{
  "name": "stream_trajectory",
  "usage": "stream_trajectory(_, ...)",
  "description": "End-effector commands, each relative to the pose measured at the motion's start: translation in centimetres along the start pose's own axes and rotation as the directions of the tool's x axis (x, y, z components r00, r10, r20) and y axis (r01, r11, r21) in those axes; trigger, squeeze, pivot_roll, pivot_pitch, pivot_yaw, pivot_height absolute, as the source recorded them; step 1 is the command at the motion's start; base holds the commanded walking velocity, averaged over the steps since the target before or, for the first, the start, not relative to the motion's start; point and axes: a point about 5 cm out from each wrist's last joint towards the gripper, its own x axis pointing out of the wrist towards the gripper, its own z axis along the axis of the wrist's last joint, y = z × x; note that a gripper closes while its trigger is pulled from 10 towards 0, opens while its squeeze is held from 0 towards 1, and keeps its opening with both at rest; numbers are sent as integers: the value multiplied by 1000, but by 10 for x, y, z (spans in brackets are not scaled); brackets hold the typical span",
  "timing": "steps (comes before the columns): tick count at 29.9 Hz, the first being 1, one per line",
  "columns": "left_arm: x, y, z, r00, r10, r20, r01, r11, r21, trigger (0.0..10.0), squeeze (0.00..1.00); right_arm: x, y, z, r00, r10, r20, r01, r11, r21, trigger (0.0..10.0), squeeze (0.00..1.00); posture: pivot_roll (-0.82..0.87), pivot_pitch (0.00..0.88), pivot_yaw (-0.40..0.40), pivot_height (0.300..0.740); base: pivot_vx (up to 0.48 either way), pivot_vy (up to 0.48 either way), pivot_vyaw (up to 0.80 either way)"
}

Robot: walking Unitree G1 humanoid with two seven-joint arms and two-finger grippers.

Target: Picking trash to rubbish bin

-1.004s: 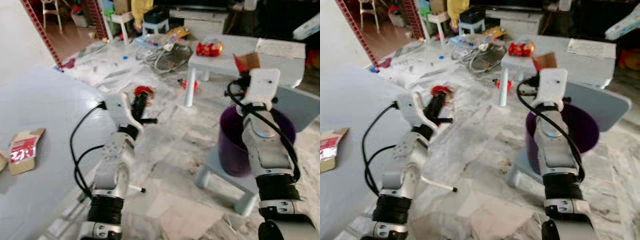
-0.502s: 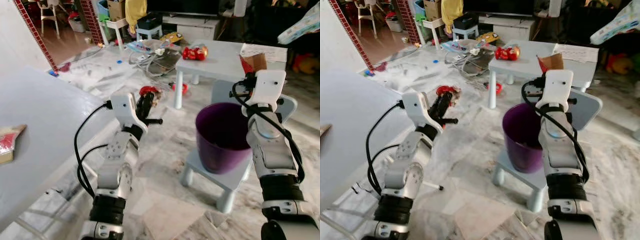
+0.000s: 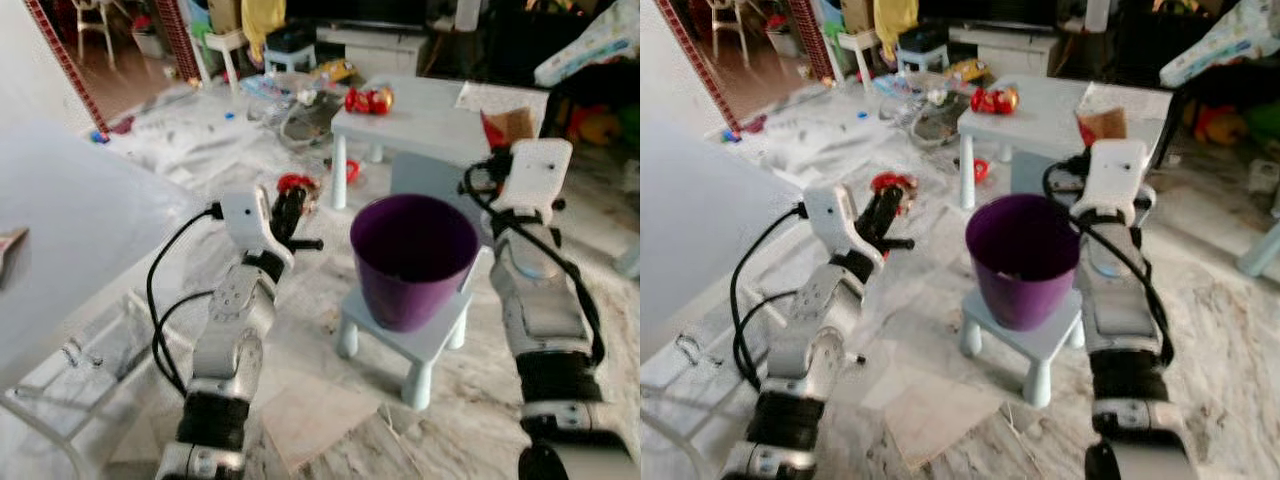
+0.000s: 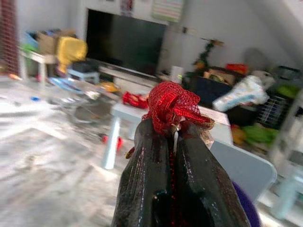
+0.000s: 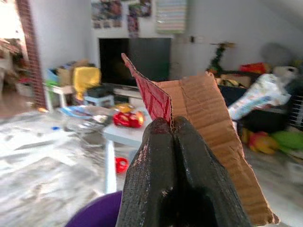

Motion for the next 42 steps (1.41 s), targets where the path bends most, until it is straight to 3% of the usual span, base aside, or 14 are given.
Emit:
stream_trajectory(1,1,-4,2,1000,-7,13,8,1000,-16,0,0,2,-5,4,1000,-16,9,16,1000,-6,0,0,-84,50,81,740,0,0,0)
stream_trajectory(21,2,-3,2,1000,-17,24,16,1000,26,0,0,1,-8,3,1000,-22,5,22,1000,-13,0,0,-93,48,83,740,0,0,-701)
stream_trajectory(42,0,-3,-1,1000,-23,5,23,999,23,0,0,0,-3,2,1000,-11,6,11,1000,-9,0,0,-83,51,86,740,447,0,0)
